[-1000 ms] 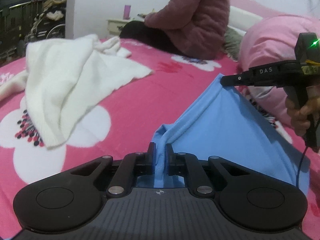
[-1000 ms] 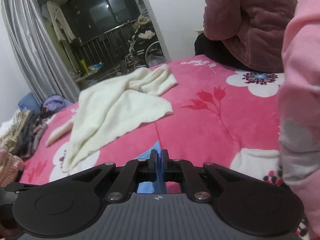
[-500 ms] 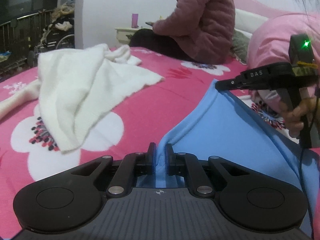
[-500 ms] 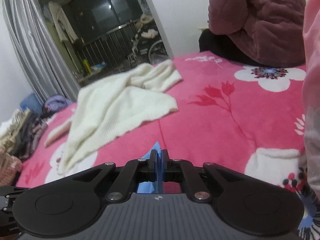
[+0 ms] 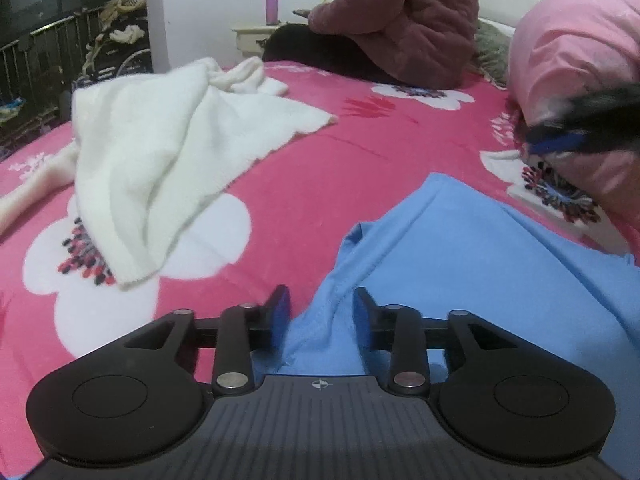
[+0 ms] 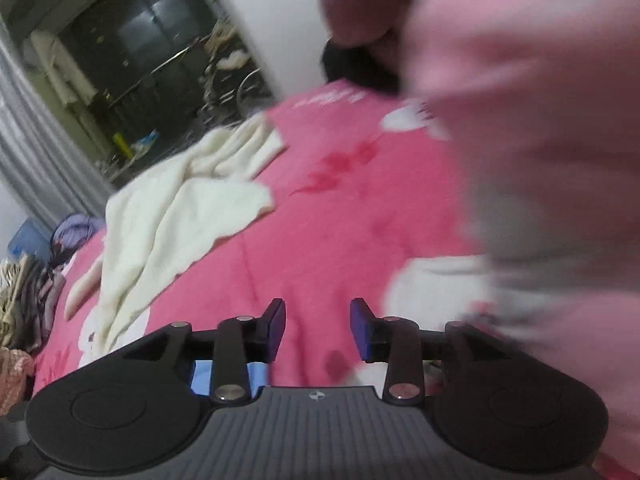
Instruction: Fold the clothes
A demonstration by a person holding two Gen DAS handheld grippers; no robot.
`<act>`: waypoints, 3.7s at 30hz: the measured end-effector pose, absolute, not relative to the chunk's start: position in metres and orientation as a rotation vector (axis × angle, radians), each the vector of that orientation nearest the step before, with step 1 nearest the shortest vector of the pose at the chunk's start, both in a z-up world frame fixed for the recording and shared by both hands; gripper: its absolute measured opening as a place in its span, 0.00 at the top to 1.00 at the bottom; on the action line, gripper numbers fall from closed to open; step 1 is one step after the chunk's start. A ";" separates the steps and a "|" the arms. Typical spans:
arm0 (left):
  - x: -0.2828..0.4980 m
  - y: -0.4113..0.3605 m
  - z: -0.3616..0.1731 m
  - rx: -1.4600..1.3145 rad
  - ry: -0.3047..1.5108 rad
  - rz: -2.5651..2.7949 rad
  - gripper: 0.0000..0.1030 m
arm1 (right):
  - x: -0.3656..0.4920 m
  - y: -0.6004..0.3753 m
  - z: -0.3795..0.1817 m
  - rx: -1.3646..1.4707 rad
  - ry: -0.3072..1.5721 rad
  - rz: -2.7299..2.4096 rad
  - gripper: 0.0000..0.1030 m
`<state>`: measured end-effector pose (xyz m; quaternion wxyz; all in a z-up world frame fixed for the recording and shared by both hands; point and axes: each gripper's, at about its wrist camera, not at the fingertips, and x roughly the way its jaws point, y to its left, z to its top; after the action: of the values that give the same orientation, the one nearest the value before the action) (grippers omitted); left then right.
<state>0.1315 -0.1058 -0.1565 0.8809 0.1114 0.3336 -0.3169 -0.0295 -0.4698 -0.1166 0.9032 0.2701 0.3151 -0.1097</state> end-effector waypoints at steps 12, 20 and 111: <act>0.108 -0.067 -0.105 0.139 0.679 -0.575 0.50 | -0.169 -0.425 -0.099 0.538 0.779 -0.229 0.62; 0.042 0.013 -0.113 0.133 0.910 -0.557 0.50 | -0.153 -0.374 -0.113 0.278 0.843 -0.150 0.77; 0.100 0.095 -0.149 0.040 0.890 -0.115 0.40 | 0.039 -0.393 -0.157 0.430 0.757 -0.199 1.00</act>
<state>0.0998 0.0946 -0.1487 0.9009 0.0192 0.4301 -0.0555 0.0392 -0.3927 -0.1570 0.9019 0.2078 0.3662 -0.0964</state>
